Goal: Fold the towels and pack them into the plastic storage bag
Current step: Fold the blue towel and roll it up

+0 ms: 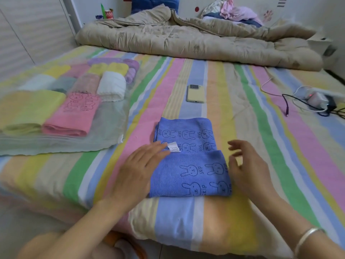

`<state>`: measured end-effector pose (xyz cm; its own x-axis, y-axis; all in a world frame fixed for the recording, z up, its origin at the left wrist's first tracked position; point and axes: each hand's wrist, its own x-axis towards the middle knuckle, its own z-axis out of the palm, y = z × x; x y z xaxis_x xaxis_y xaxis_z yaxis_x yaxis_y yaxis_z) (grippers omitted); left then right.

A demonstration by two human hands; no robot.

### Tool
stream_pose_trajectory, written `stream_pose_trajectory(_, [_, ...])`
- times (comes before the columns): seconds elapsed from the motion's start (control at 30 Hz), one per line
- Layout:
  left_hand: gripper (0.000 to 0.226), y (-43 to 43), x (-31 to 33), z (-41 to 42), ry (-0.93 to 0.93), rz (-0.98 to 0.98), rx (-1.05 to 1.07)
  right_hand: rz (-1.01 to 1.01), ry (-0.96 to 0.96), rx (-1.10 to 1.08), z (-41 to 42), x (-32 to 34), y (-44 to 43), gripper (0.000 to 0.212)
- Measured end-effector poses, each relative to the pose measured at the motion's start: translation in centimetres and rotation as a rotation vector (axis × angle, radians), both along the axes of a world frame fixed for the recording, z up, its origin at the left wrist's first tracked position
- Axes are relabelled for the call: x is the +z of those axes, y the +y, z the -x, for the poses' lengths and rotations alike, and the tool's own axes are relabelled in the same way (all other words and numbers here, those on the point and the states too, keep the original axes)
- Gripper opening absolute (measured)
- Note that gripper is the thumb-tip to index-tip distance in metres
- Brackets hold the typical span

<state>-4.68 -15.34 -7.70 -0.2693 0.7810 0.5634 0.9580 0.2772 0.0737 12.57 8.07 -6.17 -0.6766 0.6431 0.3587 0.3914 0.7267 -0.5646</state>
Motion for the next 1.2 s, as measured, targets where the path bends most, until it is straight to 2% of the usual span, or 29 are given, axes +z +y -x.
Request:
stream_pose_trajectory(0.07, [0.079,-0.8,-0.6,1.4,0.138,0.266,-0.134,-0.380,-0.117,0.328,-1.0,-0.3,1.5,0.065])
stream_pose_trajectory(0.13, [0.090,-1.2,-1.1,2.5,0.127,0.423,-0.183,-0.608,-0.301,0.629,-1.4,-1.1,2.6,0.071])
stream_pose_trajectory(0.2, [0.094,-1.2,-1.3,3.4,0.020,0.448,-0.213,-0.616,-0.352,0.745,-1.2,-1.2,3.2,0.063])
stream_pose_trajectory(0.33, [0.080,-1.1,-0.6,4.2,-0.360,0.356,-0.237,-0.522,-0.296,0.787,-0.3,-1.1,3.8,0.061])
stream_pose_trajectory(0.4, [0.082,-1.1,-0.5,4.1,-0.469,0.356,-0.204,-0.316,-0.179,0.749,-0.1,-1.4,3.5,0.055])
stream_pose_trajectory(0.5, [0.087,-0.7,0.0,4.0,-0.648,0.322,-0.212,0.092,0.018,0.562,0.7,-1.4,2.3,0.030])
stream_pose_trajectory(0.57, [0.089,0.0,0.0,4.0,-0.816,0.247,-0.208,0.248,0.101,0.420,2.3,-1.0,1.9,0.014])
stream_pose_trajectory(0.63, [0.079,1.2,-0.2,4.1,-1.025,0.033,-0.131,0.375,0.139,0.298,4.2,-1.0,2.2,0.017])
stream_pose_trajectory(0.7, [0.048,2.9,-0.4,4.7,-1.213,-0.235,-0.015,0.490,0.161,0.172,5.9,-1.0,2.8,0.022])
stream_pose_trajectory(0.77, [0.025,4.7,-0.4,5.7,-1.219,-0.339,0.112,0.515,0.139,0.067,7.2,-1.2,3.6,0.026])
stream_pose_trajectory(0.87, [0.036,6.6,-0.4,7.2,-1.154,-0.282,0.227,0.480,0.049,-0.032,8.7,-1.6,4.5,0.031])
stream_pose_trajectory(1.03, [0.033,8.2,-1.2,9.1,-1.058,-0.137,0.435,0.404,-0.037,-0.117,10.0,-2.1,4.9,0.032])
stream_pose_trajectory(1.1, [0.030,8.4,-0.6,9.4,-0.966,-0.047,0.539,0.326,-0.087,-0.177,10.2,-2.1,4.8,0.031])
stream_pose_trajectory(1.2, [0.052,8.9,1.0,9.5,-0.884,0.083,0.630,0.235,-0.243,-0.246,10.6,-1.6,5.0,0.032])
